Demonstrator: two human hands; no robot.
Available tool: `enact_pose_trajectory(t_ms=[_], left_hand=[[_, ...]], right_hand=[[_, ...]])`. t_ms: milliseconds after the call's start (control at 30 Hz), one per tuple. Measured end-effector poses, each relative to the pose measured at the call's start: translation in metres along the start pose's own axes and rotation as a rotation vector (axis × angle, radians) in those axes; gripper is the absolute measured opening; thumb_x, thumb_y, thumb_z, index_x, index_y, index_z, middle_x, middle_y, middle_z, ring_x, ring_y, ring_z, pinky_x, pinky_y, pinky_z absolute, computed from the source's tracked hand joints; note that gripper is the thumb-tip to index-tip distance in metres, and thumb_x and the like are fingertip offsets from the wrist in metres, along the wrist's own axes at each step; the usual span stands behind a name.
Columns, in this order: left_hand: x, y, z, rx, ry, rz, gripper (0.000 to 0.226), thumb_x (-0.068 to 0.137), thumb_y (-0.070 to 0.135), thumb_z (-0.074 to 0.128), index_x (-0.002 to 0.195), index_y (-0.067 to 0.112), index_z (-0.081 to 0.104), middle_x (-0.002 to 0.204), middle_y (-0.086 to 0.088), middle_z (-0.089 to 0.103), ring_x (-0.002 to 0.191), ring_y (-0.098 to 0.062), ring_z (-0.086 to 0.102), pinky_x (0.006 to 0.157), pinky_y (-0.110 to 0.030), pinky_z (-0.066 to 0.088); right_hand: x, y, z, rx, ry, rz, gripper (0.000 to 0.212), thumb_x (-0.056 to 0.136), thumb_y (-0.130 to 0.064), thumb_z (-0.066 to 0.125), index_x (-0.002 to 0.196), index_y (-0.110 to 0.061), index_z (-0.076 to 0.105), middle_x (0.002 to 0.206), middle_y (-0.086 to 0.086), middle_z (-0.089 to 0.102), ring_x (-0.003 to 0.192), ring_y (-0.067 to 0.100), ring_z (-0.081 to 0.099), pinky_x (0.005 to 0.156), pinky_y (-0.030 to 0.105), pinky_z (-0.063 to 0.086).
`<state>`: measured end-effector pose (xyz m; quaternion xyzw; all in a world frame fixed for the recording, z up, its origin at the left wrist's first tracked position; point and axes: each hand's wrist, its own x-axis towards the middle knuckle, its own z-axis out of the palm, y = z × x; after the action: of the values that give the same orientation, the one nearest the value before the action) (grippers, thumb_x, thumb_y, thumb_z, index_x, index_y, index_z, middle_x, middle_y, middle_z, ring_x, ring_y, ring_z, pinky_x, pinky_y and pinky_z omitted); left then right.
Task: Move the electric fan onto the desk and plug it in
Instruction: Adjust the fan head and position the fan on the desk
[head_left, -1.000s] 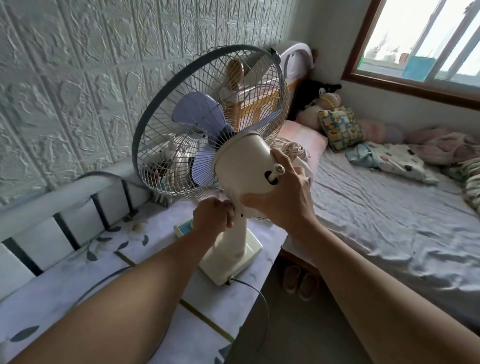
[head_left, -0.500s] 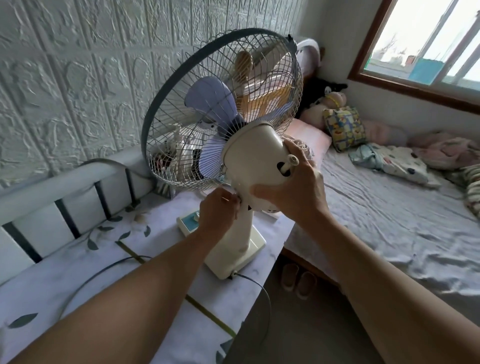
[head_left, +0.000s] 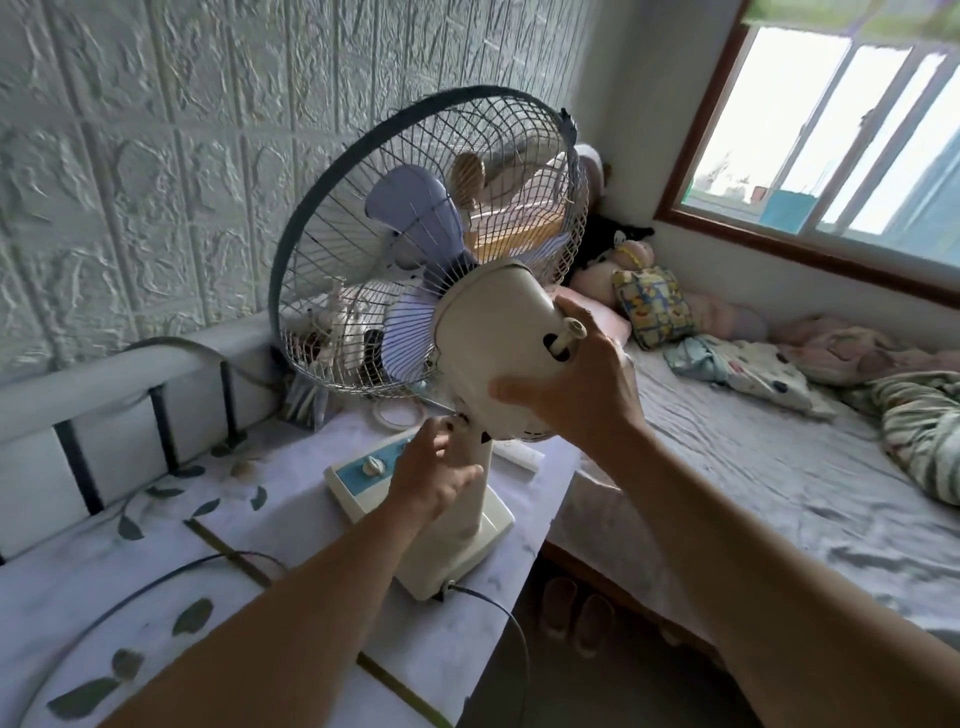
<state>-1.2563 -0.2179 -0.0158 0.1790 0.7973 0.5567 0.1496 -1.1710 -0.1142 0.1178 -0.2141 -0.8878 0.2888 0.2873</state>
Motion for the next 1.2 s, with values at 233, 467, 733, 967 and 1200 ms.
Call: enact_pose_trajectory(t_ms=[233,467,733,967,1200], left_hand=[[0.003,-0.001,0.007,0.031,0.115,0.118,0.054,0.070,0.008,0.078,0.115,0.016,0.049,0.113,-0.007,0.070,0.084,-0.018,0.068,0.065,-0.022,0.050],[0.000,0.004,0.007,0.063,0.115,0.078,0.050,0.071,0.012,0.078,0.113,0.017,0.050,0.118,-0.008,0.069,0.102,-0.026,0.067,0.090,-0.042,0.054],[0.000,0.006,0.005,0.123,0.115,0.082,0.050,0.073,0.017,0.077,0.114,0.021,0.049,0.116,-0.006,0.070,0.099,-0.024,0.068,0.088,-0.041,0.055],[0.000,0.006,0.004,0.150,0.108,0.083,0.052,0.074,0.020,0.076,0.116,0.021,0.047,0.118,-0.006,0.069,0.103,-0.025,0.067,0.089,-0.042,0.055],[0.002,0.004,0.006,0.150,0.116,0.096,0.052,0.074,0.020,0.076,0.117,0.021,0.047,0.119,-0.007,0.069,0.104,-0.026,0.067,0.089,-0.044,0.055]], right_hand=[[0.007,-0.005,0.001,-0.022,0.020,-0.001,0.096,0.044,-0.051,0.083,0.132,-0.038,0.044,0.110,-0.002,0.061,0.109,0.027,0.054,0.085,0.038,0.051],[0.018,-0.024,0.003,-0.099,-0.021,0.019,0.088,0.041,-0.056,0.080,0.122,-0.035,0.052,0.106,-0.005,0.062,0.107,0.027,0.056,0.088,0.041,0.050],[0.025,-0.022,0.004,-0.115,-0.028,0.025,0.073,0.040,-0.057,0.079,0.106,-0.038,0.054,0.089,-0.010,0.053,0.096,0.023,0.055,0.084,0.040,0.050],[0.035,-0.035,0.008,-0.152,-0.094,0.033,0.056,0.036,-0.058,0.077,0.061,-0.029,0.036,0.085,-0.007,0.057,0.082,0.021,0.052,0.064,0.030,0.038],[0.038,-0.037,0.006,-0.183,-0.122,0.041,0.055,0.036,-0.060,0.075,0.062,-0.026,0.040,0.070,-0.013,0.048,0.080,0.020,0.051,0.063,0.030,0.037]])
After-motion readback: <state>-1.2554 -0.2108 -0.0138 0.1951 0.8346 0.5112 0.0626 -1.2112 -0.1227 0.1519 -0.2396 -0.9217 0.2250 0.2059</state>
